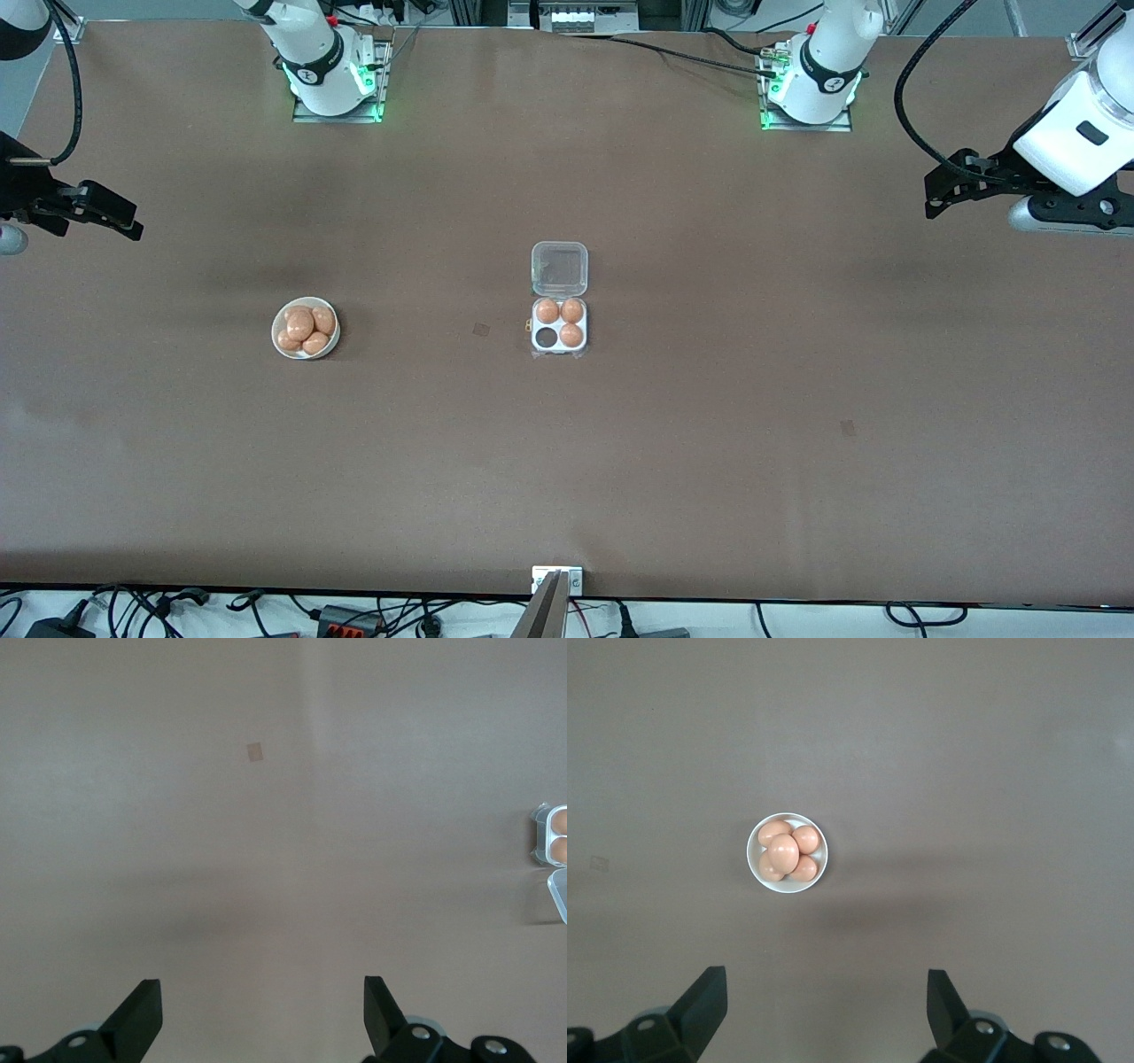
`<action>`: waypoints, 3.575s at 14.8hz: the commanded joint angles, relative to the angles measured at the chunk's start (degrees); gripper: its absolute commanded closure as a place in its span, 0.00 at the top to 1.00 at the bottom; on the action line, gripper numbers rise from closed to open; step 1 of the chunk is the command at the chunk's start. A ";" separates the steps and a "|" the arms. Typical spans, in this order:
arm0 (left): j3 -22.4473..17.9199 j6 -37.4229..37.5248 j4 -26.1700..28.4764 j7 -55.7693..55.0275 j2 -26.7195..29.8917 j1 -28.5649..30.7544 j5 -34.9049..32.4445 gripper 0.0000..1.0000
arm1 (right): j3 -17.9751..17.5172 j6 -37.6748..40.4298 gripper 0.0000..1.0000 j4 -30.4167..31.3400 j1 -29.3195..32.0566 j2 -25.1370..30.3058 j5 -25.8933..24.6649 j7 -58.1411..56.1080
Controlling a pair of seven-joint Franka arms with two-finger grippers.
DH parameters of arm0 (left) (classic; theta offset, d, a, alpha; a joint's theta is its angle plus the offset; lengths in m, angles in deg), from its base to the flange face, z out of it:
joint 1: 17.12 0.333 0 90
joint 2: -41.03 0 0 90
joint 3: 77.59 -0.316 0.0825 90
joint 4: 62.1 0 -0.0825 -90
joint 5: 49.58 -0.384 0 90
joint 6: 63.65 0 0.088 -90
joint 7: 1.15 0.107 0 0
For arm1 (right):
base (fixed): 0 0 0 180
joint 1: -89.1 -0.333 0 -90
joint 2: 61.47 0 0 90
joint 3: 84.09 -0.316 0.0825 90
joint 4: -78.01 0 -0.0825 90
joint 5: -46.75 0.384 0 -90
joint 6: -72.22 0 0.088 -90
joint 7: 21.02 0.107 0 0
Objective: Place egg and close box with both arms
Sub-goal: 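Move the right gripper down over the white bowl of eggs, then close the right gripper on one brown egg in the bowl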
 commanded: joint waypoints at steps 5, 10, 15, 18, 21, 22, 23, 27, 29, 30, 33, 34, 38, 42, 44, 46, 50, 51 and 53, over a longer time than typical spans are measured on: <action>0.06 1.14 -1.89 0.91 -0.90 0.37 0.77 1.00 | -0.55 -0.18 1.00 1.21 0.63 1.19 0.80 0.70; 0.14 1.14 -1.89 0.73 -0.82 0.29 0.77 1.00 | -0.64 -0.36 1.00 0.86 0.72 -4.61 0.80 0.08; 0.14 1.14 -1.89 0.64 -0.82 0.29 0.77 1.00 | -0.64 -4.39 1.00 0.86 -1.91 -14.62 0.79 0.87; 0.14 1.14 -1.89 0.64 -0.82 0.29 0.77 1.00 | -0.55 -5.09 1.00 0.78 -3.59 -19.02 0.71 0.87; 0.14 1.14 -1.89 0.64 -0.90 0.29 0.77 1.00 | -0.55 -8.78 1.00 0.77 -3.85 -23.85 0.62 0.87; 0.14 1.14 -1.89 0.64 -0.82 0.29 0.77 1.00 | -0.63 -9.66 1.00 0.77 -3.76 -25.52 0.88 0.87; 0.14 1.14 -1.89 0.73 -0.90 0.29 0.77 1.00 | -0.64 -10.19 1.00 0.77 -3.76 -27.28 1.06 0.87; 0.14 1.14 -1.89 0.64 -0.82 0.29 0.77 1.00 | -0.64 -11.43 1.00 0.78 -4.99 -30.19 1.06 0.96; 0.14 1.14 -1.89 0.73 -0.90 0.29 0.77 1.00 | -0.64 -13.00 1.00 0.77 -5.08 -31.68 1.15 0.96; 0.14 1.14 -1.89 0.73 -0.82 0.29 0.77 1.00 | -0.72 -12.92 1.00 0.77 -5.26 -31.95 1.15 0.87; 0.14 1.14 -1.89 0.64 -0.90 0.29 0.77 1.00 | -0.72 -12.57 0.99 0.78 -6.83 -32.74 1.24 1.13; 0.14 1.23 -1.89 0.82 -0.82 0.29 0.77 1.00 | -0.72 -12.66 0.96 0.77 -7.10 -32.83 1.85 2.70; 0.14 1.23 -1.89 0.91 -0.90 0.46 0.77 1.00 | -0.72 -13.10 0.87 0.69 -7.19 -33.62 2.12 4.13; 0.14 1.23 -1.80 0.91 -0.90 0.37 0.77 1.00 | -0.72 -13.19 0.74 0.42 -7.10 -34.32 2.12 4.13; 0.14 1.23 -1.89 0.91 -0.82 0.37 0.77 1.00 | -0.72 -13.01 0.70 0.42 -7.19 -34.33 2.12 4.04; 0.14 1.14 -1.89 0.91 -0.90 0.37 0.77 1.00 | -0.72 -12.92 0.56 0.33 -7.19 -34.33 2.12 3.69; 0.14 1.23 -1.89 0.82 -0.90 0.37 0.77 1.00 | -0.72 -12.40 0.08 -0.63 -7.19 -34.06 1.85 1.76; 0.14 1.23 -1.89 0.82 -0.82 0.37 0.77 1.00 | -0.72 -11.87 0.05 -2.29 -7.36 -33.98 1.94 1.49; 0.14 1.23 -1.89 0.82 -0.82 0.37 0.77 1.00 | -0.90 -7.33 0.04 -6.32 -7.45 -33.28 2.03 1.75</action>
